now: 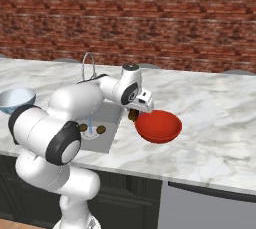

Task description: Pick the kiwis from the sink and place them in one bowl. Place the sweet potato in the other bowl. Then turn off the sink faucet.

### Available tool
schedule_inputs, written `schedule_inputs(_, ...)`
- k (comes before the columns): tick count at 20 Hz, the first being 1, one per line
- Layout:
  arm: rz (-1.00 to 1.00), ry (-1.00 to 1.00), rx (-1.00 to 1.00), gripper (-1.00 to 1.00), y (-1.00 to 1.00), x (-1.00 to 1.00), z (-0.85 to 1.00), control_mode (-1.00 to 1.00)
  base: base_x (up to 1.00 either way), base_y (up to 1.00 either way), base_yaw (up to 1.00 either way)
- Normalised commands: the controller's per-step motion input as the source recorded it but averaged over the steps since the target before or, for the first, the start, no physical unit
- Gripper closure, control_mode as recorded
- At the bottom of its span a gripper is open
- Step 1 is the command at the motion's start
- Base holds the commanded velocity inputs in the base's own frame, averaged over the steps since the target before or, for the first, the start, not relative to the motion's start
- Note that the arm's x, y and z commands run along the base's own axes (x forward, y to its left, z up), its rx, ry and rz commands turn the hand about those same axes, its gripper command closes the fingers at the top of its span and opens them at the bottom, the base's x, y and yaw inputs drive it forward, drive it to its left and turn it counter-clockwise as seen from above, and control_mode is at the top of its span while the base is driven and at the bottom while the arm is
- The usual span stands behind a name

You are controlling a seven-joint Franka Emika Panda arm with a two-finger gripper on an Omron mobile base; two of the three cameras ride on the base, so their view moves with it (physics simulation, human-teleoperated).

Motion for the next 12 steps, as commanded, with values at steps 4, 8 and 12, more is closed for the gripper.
schedule_inputs(4, 0.00, 0.00, 0.00, 1.00, -0.33, 0.20, -0.13, -1.00, 0.00, 0.00, 0.00)
schedule_inputs(8, 0.00, 0.00, 0.00, 1.00, -0.29, 0.13, -0.19, -1.00, 0.00, 0.00, 0.00)
schedule_inputs(12, 0.00, 0.00, 0.00, 1.00, -0.31, 0.10, -0.21, -1.00, 0.00, 0.00, 0.00)
